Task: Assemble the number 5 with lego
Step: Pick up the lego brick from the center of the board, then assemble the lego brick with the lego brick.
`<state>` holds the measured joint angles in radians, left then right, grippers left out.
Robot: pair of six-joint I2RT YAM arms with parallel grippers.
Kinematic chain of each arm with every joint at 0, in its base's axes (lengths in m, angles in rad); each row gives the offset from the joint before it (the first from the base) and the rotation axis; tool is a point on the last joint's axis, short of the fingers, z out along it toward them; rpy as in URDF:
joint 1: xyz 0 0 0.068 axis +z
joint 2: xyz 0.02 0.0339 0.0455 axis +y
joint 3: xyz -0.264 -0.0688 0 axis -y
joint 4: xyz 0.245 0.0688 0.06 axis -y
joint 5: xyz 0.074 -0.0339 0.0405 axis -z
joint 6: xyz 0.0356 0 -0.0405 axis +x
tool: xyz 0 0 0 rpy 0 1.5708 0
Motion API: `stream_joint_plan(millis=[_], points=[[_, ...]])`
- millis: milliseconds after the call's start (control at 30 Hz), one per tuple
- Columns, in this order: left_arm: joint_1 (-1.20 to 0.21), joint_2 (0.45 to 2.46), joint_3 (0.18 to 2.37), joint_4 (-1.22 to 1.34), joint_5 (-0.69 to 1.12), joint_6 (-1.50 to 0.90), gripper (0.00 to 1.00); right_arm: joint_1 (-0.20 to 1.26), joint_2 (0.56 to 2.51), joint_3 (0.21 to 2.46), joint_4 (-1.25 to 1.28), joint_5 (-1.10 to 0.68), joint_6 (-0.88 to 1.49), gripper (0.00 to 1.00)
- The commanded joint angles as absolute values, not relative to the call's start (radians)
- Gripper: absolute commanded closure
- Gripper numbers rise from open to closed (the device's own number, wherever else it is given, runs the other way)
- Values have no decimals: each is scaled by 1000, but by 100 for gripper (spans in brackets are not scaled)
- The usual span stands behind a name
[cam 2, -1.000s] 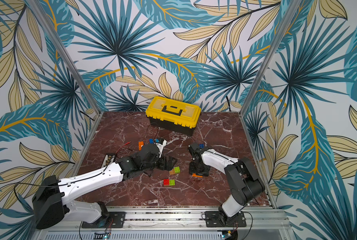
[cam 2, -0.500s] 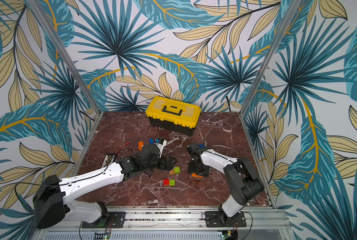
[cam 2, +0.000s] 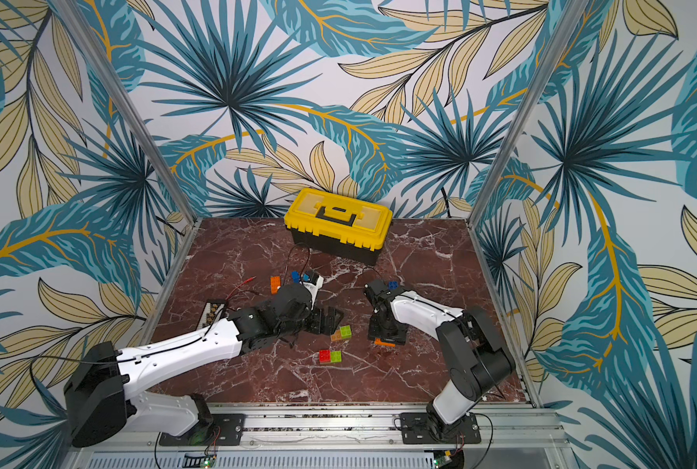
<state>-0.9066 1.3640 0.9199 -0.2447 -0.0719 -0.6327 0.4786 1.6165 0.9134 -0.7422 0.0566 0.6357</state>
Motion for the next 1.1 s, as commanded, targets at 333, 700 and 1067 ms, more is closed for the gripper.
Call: stream_joint_plan(millis=[333, 700, 1067], points=[[-908, 1166, 724, -188, -274, -729, 0, 655, 1388, 960, -841, 43, 790, 45], [-905, 924, 525, -206, -348, -800, 0, 911, 1560, 1121, -819, 70, 928, 45], [-888, 802, 411, -218, -318, -840, 0, 1014, 1707, 1255, -894, 125, 957, 45]])
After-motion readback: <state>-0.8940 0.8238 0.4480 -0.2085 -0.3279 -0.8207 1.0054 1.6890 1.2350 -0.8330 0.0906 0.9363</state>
